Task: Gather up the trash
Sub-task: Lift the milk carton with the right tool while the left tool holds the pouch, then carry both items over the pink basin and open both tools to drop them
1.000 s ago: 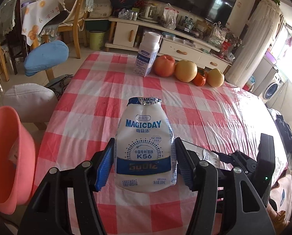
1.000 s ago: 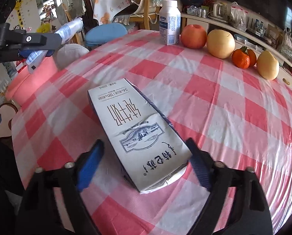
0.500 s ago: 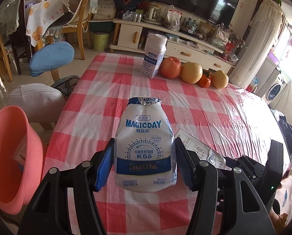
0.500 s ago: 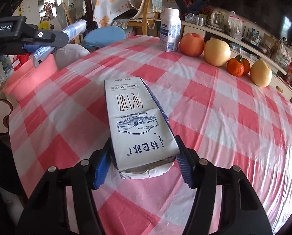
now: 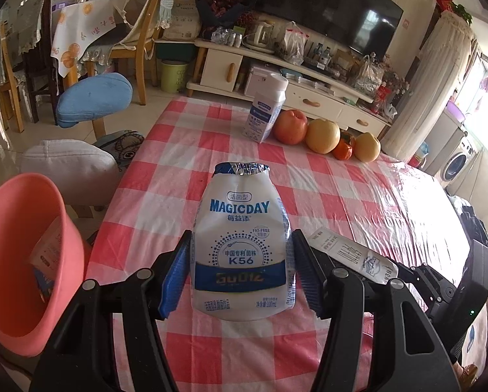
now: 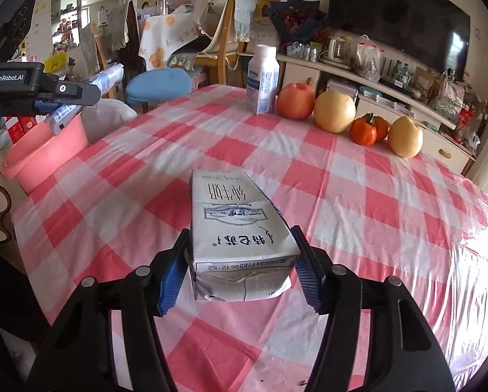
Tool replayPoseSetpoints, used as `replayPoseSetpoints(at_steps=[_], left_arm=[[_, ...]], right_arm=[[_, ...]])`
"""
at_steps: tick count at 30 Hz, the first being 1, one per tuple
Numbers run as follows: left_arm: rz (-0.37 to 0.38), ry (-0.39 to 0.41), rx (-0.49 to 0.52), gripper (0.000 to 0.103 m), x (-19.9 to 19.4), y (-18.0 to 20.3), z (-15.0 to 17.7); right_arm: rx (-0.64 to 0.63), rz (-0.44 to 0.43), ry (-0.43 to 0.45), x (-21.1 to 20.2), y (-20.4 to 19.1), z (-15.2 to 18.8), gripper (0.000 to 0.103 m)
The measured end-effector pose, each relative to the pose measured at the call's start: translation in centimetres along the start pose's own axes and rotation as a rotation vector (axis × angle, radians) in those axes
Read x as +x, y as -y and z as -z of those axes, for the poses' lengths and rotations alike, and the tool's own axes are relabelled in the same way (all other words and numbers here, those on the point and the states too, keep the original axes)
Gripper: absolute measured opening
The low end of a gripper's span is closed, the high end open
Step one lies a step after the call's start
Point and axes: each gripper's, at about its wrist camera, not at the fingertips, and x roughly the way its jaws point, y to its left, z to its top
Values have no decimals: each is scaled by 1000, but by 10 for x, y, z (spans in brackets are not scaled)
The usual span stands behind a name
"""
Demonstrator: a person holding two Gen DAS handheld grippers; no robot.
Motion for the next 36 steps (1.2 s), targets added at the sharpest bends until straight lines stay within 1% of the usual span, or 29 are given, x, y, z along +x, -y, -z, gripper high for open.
replayPoseSetpoints(at_steps=[8,20,25,31,36], left_arm=[[-3,26,-21,61,-10,-12,0],[-7,51,-62,61,-20,-33,0],[-6,64,-75,61,-24,-38,0],[-8,87,-101,61,-32,-47,1],[-35,126,-160,61,-45,-68,0]], right_arm=[[-12,-1,50,-19,-16,-11,61],[-30,5,97,-39,-35,-28,60],[-34,-8,116,-46,-44,-37,60],[-52,-60,158,-56,-66,-57,60],[-62,-123,199,-60,-89,-80,61]])
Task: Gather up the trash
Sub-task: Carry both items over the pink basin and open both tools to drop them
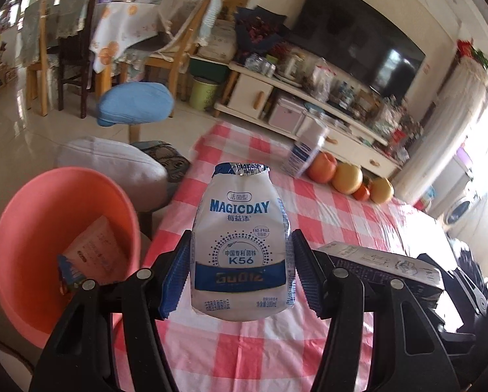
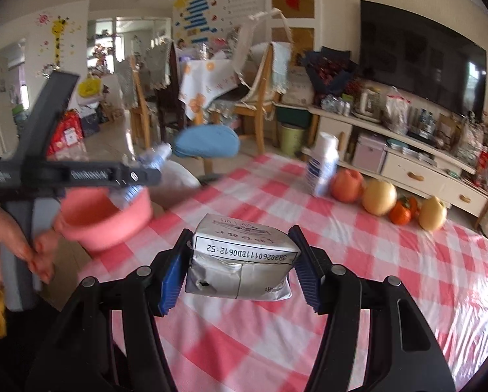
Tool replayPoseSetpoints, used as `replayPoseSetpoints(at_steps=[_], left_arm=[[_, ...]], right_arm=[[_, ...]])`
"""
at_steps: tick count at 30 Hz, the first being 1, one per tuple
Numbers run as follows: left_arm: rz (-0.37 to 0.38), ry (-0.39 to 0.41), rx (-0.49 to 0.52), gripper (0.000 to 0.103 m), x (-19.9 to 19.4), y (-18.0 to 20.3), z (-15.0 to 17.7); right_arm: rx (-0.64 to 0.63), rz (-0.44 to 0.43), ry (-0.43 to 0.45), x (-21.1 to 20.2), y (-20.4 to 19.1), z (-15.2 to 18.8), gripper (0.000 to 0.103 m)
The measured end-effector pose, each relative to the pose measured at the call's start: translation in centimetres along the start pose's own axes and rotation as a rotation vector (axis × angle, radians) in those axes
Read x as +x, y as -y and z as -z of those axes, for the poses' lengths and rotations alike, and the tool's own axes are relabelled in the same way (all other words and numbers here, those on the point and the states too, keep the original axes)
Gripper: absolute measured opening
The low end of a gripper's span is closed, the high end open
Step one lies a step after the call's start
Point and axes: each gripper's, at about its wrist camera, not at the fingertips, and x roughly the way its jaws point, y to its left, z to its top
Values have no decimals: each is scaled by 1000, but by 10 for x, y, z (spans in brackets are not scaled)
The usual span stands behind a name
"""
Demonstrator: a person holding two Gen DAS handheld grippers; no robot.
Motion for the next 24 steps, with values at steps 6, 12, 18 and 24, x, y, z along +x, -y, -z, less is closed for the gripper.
replayPoseSetpoints(at_steps=[6,12,18,24], left_arm=[[-84,65,-139,61,-18,-53,-11],[-177,98,-320,61,-29,-117,-14],[-257,106,-455,63,-32,-165,-10],[-343,127,-450,88,-32,-174,-8]], right_arm=[[-27,-99,41,17,-39,-36,61],[-75,-207,65,48,-93,-66,61],[-100,-301,15,100,-146,-78,62],[-40,-320,-121,148,-160,-57,88]])
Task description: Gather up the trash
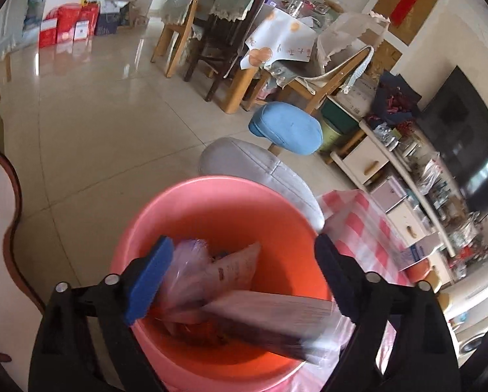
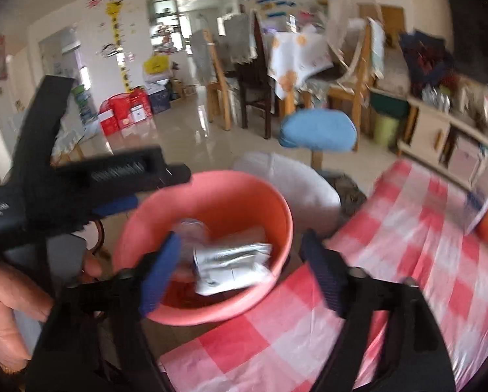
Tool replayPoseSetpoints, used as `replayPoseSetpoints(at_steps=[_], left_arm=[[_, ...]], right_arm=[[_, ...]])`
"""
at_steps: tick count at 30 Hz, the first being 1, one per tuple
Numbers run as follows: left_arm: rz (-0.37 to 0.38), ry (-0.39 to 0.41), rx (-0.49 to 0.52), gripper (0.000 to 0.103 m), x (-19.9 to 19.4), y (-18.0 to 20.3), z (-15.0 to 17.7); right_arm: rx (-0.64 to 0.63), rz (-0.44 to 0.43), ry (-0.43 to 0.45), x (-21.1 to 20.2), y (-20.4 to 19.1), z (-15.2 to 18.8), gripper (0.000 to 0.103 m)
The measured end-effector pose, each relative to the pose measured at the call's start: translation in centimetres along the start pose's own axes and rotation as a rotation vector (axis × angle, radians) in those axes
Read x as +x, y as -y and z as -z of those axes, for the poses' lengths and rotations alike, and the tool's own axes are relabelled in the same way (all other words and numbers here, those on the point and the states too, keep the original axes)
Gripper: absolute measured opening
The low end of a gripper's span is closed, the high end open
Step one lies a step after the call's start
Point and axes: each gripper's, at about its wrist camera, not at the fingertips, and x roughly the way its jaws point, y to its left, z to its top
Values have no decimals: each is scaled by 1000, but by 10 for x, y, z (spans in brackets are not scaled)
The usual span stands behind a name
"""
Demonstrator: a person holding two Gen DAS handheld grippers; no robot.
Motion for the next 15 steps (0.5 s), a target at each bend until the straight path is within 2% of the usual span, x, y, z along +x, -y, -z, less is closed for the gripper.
replayPoseSetpoints(at_steps=[3,6,9,15], left_arm=[[-10,40,38,94,-6,10,-1],[0,83,65,96,-15,21,1],[-4,90,128,96,-19,38,3],[53,97,219,96,-28,75,16]], right_arm=[[51,44,21,-14,14,16,94],[86,86,25,-33,31,31,95],[112,123,41,-54,48,41,95],[169,184,85,-91,78,61,96]])
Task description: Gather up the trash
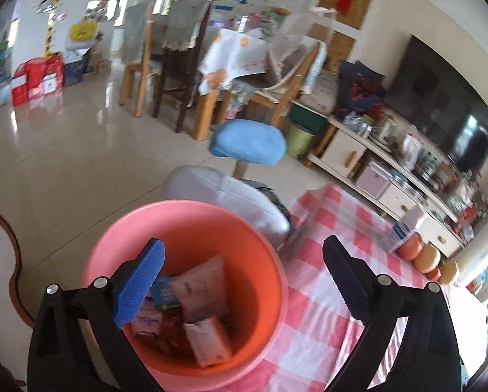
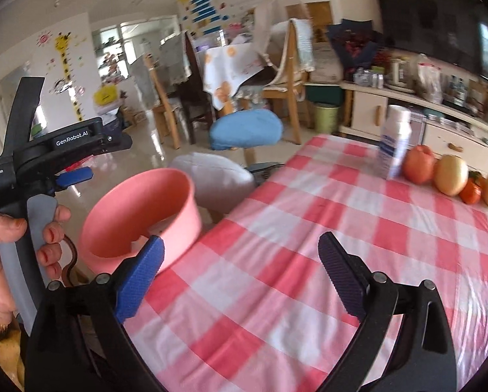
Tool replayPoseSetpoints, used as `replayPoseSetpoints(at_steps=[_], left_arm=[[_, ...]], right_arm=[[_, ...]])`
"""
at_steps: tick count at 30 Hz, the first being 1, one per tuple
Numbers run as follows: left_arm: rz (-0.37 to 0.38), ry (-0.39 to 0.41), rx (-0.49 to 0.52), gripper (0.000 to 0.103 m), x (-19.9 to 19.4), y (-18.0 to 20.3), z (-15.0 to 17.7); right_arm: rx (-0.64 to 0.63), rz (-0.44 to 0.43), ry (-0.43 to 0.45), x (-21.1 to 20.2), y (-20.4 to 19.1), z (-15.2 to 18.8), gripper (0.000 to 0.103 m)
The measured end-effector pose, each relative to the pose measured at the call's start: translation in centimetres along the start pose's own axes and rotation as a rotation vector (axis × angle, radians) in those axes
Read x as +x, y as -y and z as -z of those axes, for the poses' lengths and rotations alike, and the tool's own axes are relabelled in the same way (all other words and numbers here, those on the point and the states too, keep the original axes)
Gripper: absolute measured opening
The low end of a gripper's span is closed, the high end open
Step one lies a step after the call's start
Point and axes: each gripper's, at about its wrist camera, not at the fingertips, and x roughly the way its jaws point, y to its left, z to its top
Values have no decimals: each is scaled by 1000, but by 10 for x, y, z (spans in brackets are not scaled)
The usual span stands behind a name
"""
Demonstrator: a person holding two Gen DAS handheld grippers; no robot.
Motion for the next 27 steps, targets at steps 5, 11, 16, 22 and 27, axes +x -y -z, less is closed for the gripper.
replayPoseSetpoints(at_steps=[5,11,16,22,27], left_arm=[[29,12,87,96,-8,43,5],[58,21,145,96,-17,85,14],[69,23,191,96,-22,119,21],[91,36,239,96,-31,155,28],[107,58,281,96,-39,181,35]], right_arm=[[-1,51,24,-26,24,11,96],[21,111,60,-58,49,13,99],[63,155,81,-78,68,15,99],[95,202,106,-98,86,19,99],[87,252,105,-109,99,22,99]])
